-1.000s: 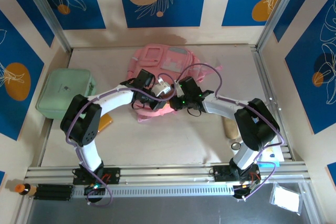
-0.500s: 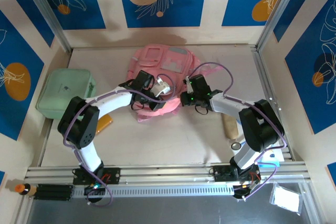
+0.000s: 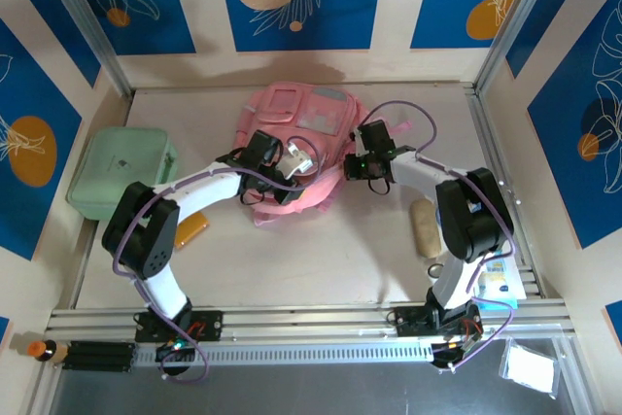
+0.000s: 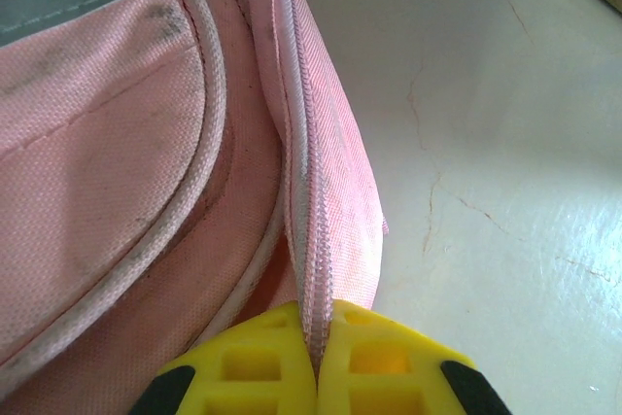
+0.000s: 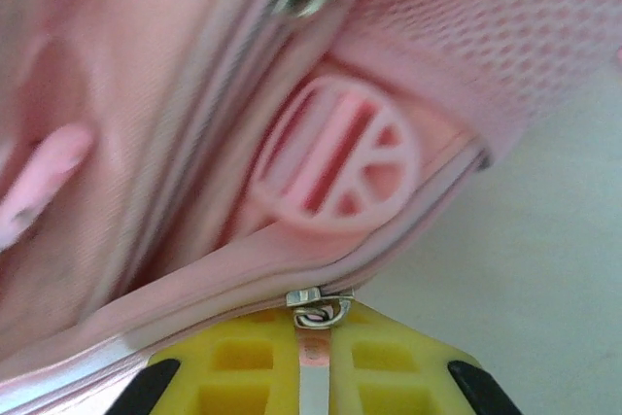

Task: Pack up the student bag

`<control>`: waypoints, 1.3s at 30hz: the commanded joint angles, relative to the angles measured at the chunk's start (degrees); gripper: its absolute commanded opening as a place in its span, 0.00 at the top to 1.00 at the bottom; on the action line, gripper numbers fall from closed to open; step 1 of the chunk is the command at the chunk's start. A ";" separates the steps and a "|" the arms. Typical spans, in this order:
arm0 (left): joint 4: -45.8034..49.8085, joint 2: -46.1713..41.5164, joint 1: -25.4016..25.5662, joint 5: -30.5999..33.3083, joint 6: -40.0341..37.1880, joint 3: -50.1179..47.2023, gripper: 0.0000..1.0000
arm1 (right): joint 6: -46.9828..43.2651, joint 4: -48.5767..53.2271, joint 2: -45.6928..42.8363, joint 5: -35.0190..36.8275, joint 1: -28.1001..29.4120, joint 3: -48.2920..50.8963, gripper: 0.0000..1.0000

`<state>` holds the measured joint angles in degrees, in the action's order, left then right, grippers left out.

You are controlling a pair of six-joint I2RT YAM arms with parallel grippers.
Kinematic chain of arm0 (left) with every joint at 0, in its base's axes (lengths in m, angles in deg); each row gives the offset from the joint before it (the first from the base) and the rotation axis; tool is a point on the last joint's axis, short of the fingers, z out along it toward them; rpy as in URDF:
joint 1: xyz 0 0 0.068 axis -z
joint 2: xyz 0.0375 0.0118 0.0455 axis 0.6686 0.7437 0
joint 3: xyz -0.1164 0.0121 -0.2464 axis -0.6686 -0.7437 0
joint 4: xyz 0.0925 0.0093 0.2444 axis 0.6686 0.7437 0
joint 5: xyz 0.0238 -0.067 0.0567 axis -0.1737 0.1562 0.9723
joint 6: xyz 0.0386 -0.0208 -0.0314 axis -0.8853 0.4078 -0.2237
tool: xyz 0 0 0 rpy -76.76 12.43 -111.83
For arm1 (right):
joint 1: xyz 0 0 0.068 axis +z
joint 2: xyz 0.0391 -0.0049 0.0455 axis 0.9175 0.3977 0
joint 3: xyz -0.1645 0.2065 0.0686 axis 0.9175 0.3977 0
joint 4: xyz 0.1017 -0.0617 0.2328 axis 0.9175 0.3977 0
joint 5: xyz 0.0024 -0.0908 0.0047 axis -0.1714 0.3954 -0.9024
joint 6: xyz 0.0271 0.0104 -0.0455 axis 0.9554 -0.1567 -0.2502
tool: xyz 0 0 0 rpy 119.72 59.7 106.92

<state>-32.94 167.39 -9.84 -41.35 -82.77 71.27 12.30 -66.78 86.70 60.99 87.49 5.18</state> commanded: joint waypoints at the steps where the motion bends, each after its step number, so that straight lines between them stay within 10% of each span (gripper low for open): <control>1: 2.96 -2.51 -0.92 -0.03 -0.36 -1.01 1.00 | -0.30 2.41 2.13 4.45 -3.08 -3.55 0.87; 15: 3.80 -3.20 -0.02 -0.99 1.56 -0.79 1.00 | 10.02 8.34 -5.18 -5.07 -6.23 -4.85 0.51; 25: 4.03 -2.84 10.09 1.81 5.61 -0.15 0.98 | 17.35 5.89 -18.42 -11.65 -7.40 6.31 0.42; 39: 16.78 -5.23 15.61 22.84 -4.90 11.20 0.36 | 22.28 1.70 -22.86 -15.11 -9.03 12.29 0.35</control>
<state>-20.94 163.85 6.12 -26.25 -82.75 80.03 33.13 -63.34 66.17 47.86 78.88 16.26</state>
